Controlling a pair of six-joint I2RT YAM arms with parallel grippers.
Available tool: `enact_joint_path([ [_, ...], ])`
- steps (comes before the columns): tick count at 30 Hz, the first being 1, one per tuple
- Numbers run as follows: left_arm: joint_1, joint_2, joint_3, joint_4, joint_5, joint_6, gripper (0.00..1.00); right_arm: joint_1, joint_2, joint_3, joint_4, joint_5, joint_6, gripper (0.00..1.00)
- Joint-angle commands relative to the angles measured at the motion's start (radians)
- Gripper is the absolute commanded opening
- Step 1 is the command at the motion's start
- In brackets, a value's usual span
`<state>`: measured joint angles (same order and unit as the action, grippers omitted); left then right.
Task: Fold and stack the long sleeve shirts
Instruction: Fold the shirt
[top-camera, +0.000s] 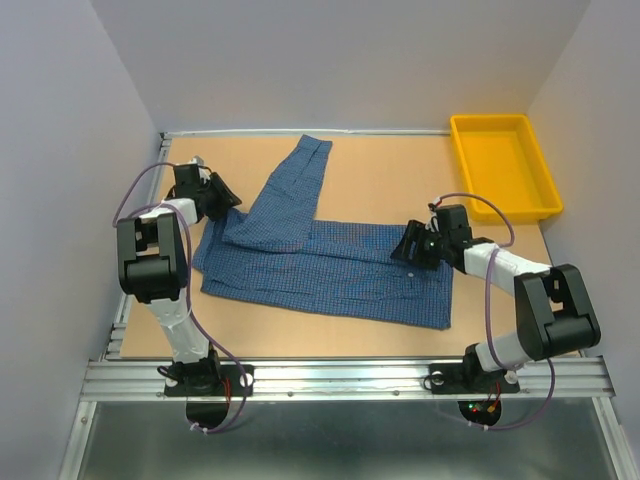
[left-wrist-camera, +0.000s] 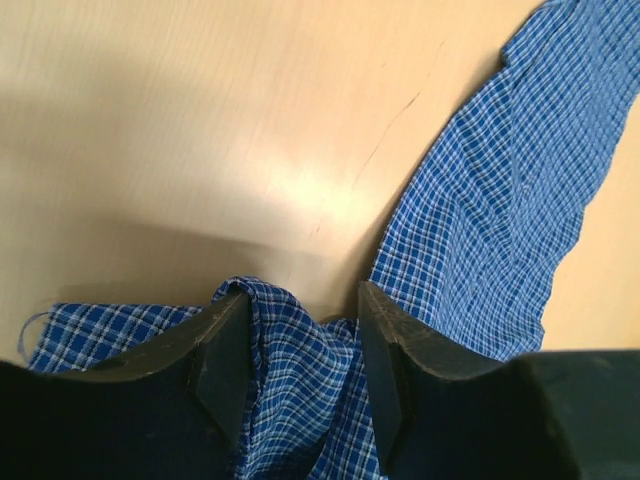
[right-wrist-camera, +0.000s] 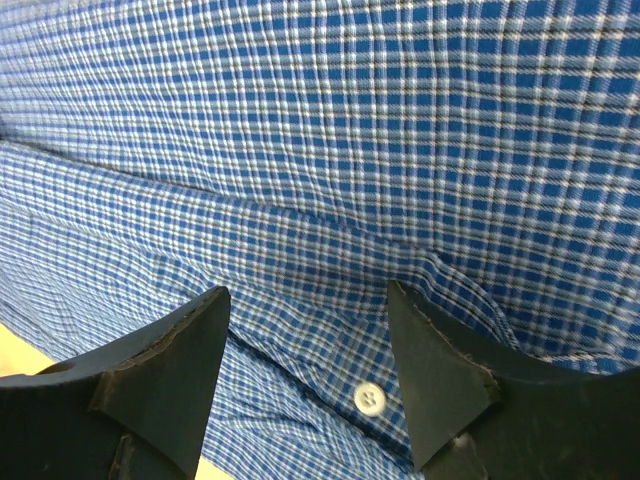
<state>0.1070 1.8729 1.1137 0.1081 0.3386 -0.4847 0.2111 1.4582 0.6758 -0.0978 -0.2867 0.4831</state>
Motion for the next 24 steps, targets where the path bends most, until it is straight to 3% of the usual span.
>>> enact_joint_path([
  [1,0.023,-0.032,0.07,0.047,0.025,0.032,0.56,0.01,-0.064,-0.019,-0.046,0.017,-0.012,0.7],
  [10,0.022,-0.273,0.019,-0.079,0.005,0.04,0.71,0.01,-0.165,0.14,-0.106,0.079,-0.023,0.7],
  [15,0.007,-0.414,-0.072,-0.143,-0.03,0.078,0.72,0.007,-0.115,0.211,-0.12,0.213,0.014,0.66],
  [24,0.006,-0.301,-0.038,-0.15,0.005,0.101,0.72,-0.004,0.022,0.248,-0.118,0.256,0.043,0.61],
])
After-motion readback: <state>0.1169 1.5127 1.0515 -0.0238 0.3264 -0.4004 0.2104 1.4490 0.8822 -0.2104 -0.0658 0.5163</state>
